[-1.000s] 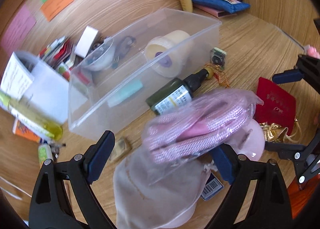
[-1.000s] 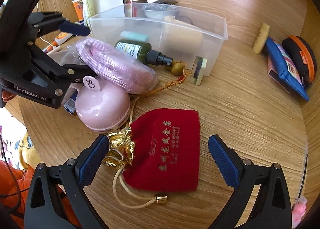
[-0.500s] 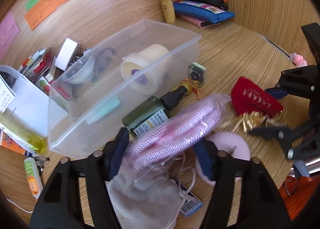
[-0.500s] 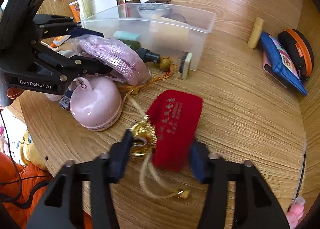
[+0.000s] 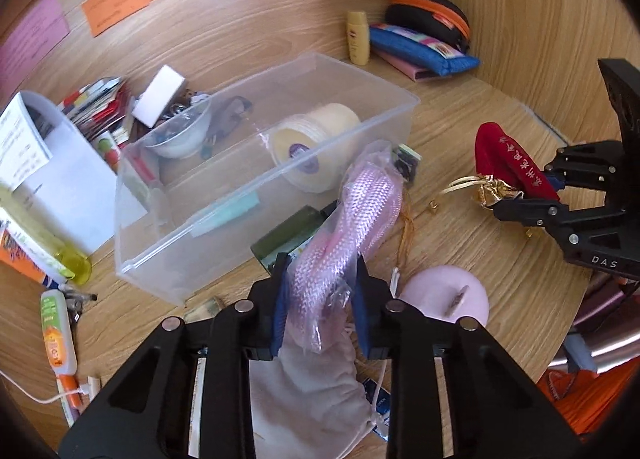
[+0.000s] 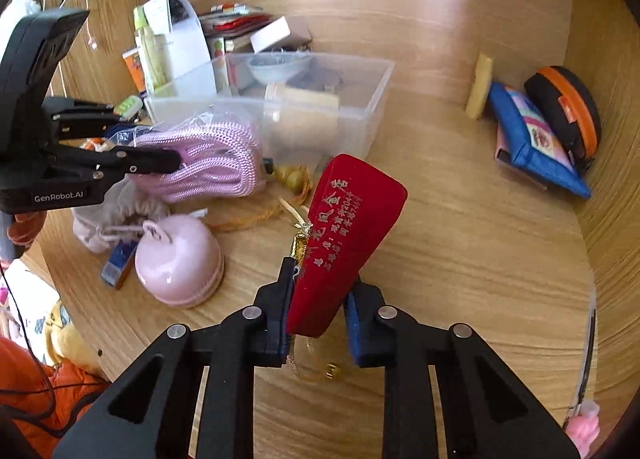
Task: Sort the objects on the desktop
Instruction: 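Grasp the bagged pink rope with the left tool while the right tool grasps the red pouch, then carry the pink rope and red pouch into the clear box and release both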
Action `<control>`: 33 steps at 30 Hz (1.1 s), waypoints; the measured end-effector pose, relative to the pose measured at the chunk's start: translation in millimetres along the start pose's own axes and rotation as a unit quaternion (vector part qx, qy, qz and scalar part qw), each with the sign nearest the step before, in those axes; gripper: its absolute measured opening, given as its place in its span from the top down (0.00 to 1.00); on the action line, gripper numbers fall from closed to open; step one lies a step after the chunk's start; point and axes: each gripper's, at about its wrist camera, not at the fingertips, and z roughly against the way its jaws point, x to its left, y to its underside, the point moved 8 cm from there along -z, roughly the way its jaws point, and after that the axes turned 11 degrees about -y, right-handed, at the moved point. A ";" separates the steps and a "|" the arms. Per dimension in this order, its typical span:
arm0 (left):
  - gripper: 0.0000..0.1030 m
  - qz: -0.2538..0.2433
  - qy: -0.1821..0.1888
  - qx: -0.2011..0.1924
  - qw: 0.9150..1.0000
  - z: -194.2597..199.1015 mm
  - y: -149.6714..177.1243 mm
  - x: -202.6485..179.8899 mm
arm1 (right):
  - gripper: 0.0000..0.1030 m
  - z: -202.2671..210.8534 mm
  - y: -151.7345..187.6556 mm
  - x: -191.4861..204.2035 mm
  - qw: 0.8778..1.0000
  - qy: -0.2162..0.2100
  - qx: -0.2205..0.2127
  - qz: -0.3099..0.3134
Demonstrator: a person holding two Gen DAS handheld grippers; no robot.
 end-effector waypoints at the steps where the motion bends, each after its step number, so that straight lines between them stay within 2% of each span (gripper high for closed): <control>1: 0.74 0.005 0.000 -0.003 1.000 1.6 -1.0 2.4 | 0.81 -0.7 -3.1 0.4 1.000 -0.002 -0.002 -0.001; 7: 0.76 0.030 -0.005 -0.022 0.999 13.9 -9.4 16.5 | 0.81 -1.0 -15.8 1.4 1.000 -0.004 -0.018 -0.006; 14: 0.76 0.067 -0.002 -0.049 0.997 34.6 -19.8 37.5 | 0.81 13.5 -42.0 6.3 0.998 -0.003 -0.058 0.010; 23: 0.76 0.122 -0.021 -0.091 0.988 59.0 -34.7 77.1 | 0.81 17.4 -87.9 11.1 0.995 -0.012 -0.099 0.024; 28: 0.76 0.155 -0.031 -0.102 0.982 62.9 -38.0 100.4 | 0.81 5.5 -109.3 14.6 0.994 -0.035 -0.105 0.020; 33: 0.76 0.176 -0.042 -0.091 0.979 47.4 -39.5 119.2 | 0.81 -14.7 -125.5 23.0 0.993 -0.063 -0.099 0.017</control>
